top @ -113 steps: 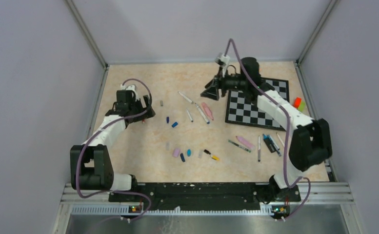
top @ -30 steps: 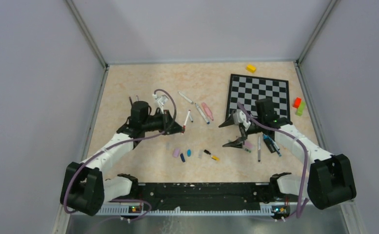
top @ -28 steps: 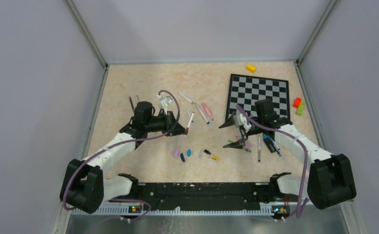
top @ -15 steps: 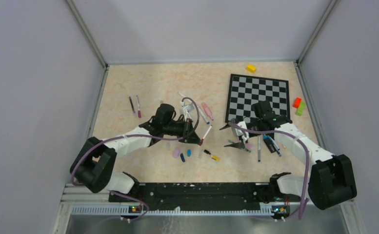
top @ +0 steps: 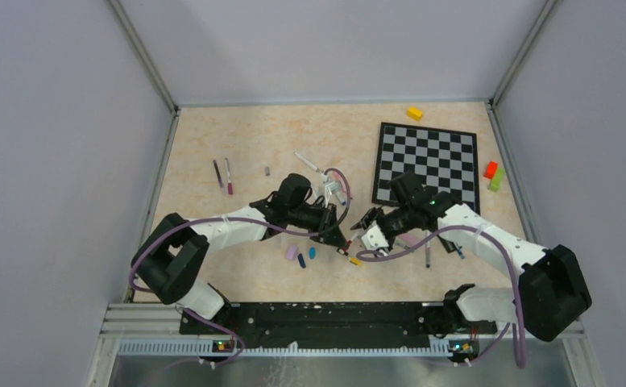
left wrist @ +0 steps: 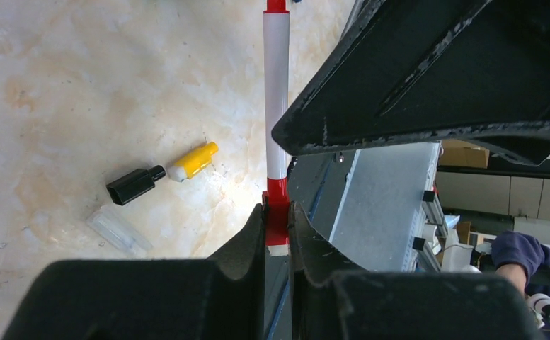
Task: Open the pen caps
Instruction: Pick up the pen from the center of the board.
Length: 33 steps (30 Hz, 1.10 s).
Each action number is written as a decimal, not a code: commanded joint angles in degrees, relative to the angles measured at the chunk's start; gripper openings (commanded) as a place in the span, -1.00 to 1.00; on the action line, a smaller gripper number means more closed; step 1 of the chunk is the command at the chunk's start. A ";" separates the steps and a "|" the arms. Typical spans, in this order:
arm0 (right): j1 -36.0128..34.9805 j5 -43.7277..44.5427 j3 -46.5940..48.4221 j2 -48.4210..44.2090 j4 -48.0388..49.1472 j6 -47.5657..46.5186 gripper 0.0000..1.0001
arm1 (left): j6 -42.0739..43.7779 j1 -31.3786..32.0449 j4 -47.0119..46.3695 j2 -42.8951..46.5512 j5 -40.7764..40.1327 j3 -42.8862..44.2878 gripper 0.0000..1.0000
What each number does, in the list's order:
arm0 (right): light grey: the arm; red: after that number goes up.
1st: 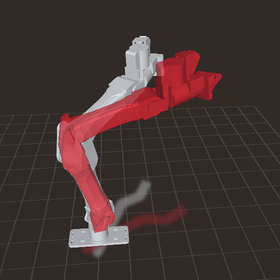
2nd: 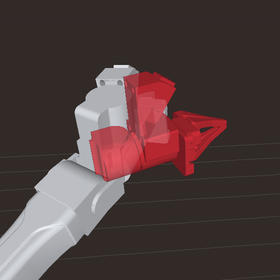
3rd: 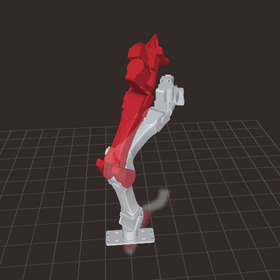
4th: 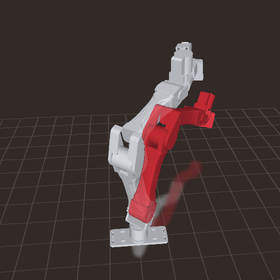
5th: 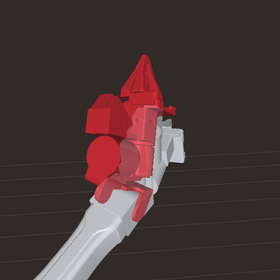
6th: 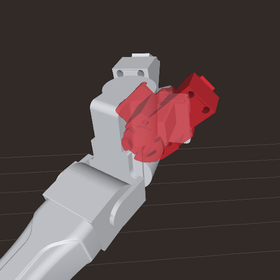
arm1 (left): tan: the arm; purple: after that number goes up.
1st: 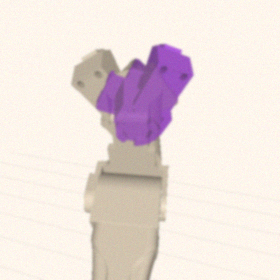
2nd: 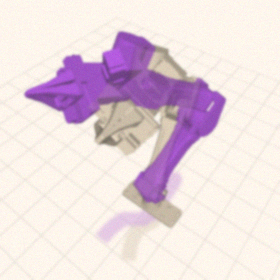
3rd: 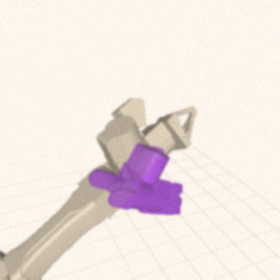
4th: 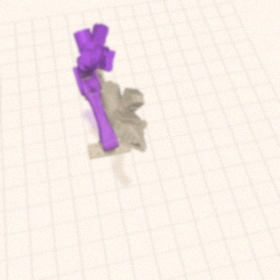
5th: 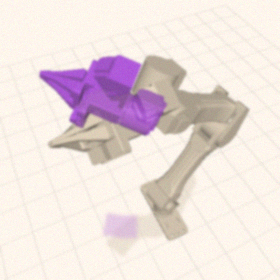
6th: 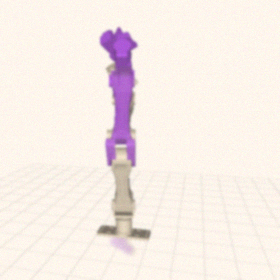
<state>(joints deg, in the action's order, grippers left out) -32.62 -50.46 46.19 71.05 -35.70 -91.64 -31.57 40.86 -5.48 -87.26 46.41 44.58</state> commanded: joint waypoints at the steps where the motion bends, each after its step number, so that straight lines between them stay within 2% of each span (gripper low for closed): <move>1: -2.83 6.74 -0.39 0.76 0.70 -4.43 -0.05 | 1.15 0.57 -0.77 -0.50 1.70 2.77 -1.00; 6: -4.47 10.25 -1.40 1.00 2.36 -4.96 -0.27 | 1.42 1.04 -0.50 -1.31 2.60 3.40 -1.00; 12: -5.60 12.22 -1.81 1.20 2.33 -6.25 -0.38 | 1.77 1.67 -0.09 -2.00 3.41 3.86 -1.00; 13: -5.69 12.53 -1.82 1.20 2.45 -6.27 -0.51 | 1.84 1.72 0.00 -1.95 3.45 4.00 -1.00; 15: -5.79 12.70 -2.00 0.87 2.93 -6.27 -0.98 | 2.14 1.68 0.54 -1.86 3.51 4.01 -1.00; 19: -5.79 12.31 -1.90 0.44 2.20 -6.80 -1.00 | 2.89 1.70 1.86 -1.55 3.20 4.36 -1.00; 23: -5.79 10.44 -1.96 0.10 1.06 -6.29 -1.00 | 2.95 1.68 2.83 0.47 0.55 4.20 -0.56; 26: -5.70 8.96 -2.47 -0.39 2.30 -2.23 -1.00 | 2.72 1.59 2.35 5.15 -3.67 3.16 -0.18; 31: -4.44 1.88 -2.67 -0.90 5.78 8.77 -1.00 | -0.51 1.59 -4.94 16.50 -14.89 -2.41 0.53; 33: -4.07 0.01 -2.24 -0.99 8.73 16.30 -1.00 | -2.71 1.50 -9.66 21.04 -18.99 -5.68 0.70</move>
<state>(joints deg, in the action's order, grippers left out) -37.39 -42.78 43.48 71.66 -32.27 -88.51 -31.11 42.35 -5.04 -74.26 36.82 43.33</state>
